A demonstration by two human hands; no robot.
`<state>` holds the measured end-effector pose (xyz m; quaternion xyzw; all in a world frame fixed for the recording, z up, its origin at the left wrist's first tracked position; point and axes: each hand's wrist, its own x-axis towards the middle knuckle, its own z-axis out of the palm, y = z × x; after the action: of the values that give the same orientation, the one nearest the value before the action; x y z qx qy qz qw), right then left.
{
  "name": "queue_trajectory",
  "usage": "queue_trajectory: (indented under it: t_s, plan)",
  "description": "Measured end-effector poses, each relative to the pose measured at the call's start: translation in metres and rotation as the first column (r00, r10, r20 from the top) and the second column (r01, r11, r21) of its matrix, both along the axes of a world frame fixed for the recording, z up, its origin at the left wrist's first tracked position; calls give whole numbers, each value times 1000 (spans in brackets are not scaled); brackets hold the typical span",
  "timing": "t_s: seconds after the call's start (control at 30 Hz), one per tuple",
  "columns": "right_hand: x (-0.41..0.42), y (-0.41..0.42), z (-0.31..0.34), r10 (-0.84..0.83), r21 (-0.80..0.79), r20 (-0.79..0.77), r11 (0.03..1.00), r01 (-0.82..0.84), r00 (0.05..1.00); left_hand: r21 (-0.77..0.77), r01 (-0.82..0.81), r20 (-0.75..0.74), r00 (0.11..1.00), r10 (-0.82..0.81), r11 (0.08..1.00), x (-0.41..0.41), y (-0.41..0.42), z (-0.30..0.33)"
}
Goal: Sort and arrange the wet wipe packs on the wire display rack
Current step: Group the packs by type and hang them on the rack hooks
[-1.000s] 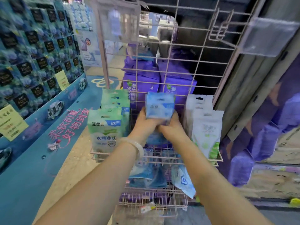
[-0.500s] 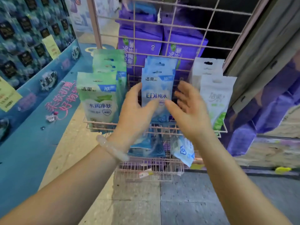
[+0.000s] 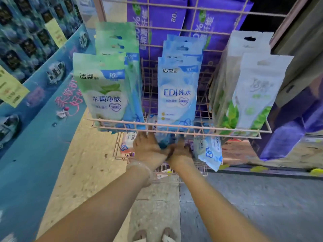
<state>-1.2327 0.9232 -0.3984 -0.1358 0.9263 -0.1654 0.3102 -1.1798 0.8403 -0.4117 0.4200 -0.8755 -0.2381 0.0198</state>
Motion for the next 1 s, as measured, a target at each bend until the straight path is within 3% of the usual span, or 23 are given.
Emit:
queue_trajectory:
  t_s: [0.07, 0.1, 0.17, 0.2, 0.27, 0.33, 0.47, 0.53, 0.63, 0.77, 0.83, 0.9, 0.97, 1.0]
  plan:
    - [-6, -3, -4, -73, 11, 79, 997, 72, 994, -73, 26, 156, 988, -15, 997, -15, -2, -3]
    - [-9, -2, -4, -110, -15, 85, 994, 111, 990, -96, 32, 164, 986, -16, 995, -20, -4, -1]
    - [-14, -1, -3, -143, -54, 47, 988, 146, 989, -97, 42, 13, 999, -41, 994, -20, -10, 6]
    - [-15, 0, -2, -143, -63, 26, 988, 144, 989, -23, 33, -123, 992, -36, 999, -16, -14, 12]
    - [-15, 0, 2, -118, -87, -8, 989, 117, 993, 216, -3, -382, 920, 87, 976, 4, -22, 18]
    - [-14, -1, 6, -89, -111, -61, 990, 82, 994, 266, -103, -468, 856, 222, 959, 33, -28, 17]
    - [-7, 0, 10, -195, -214, -78, 961, 175, 978, 83, -217, -315, 920, 232, 973, 77, -39, 8]
    - [0, 4, 11, -341, -381, 70, 859, 341, 937, -10, -156, -198, 969, 151, 988, 78, -45, 3]
    - [27, 20, 15, -449, -573, 395, 561, 597, 801, 2, -88, -163, 983, 87, 996, 64, -48, 6]
    - [65, 49, 15, -383, -547, 692, 275, 791, 612, -5, -49, -40, 998, 49, 999, 58, -49, 18]
    - [78, 59, 13, -342, -514, 752, 229, 826, 563, -1, -85, -229, 970, 83, 996, 73, -39, 25]
    - [85, 64, 10, -313, -523, 761, 220, 823, 568, 89, -54, -470, 878, 89, 995, 95, -15, 30]
    - [89, 66, 10, -264, -562, 751, 227, 796, 605, 329, 70, -543, 830, 128, 942, 110, 12, 35]
    - [91, 64, 10, -235, -578, 745, 241, 779, 625, 522, 135, -522, 831, 190, 842, 111, 23, 36]
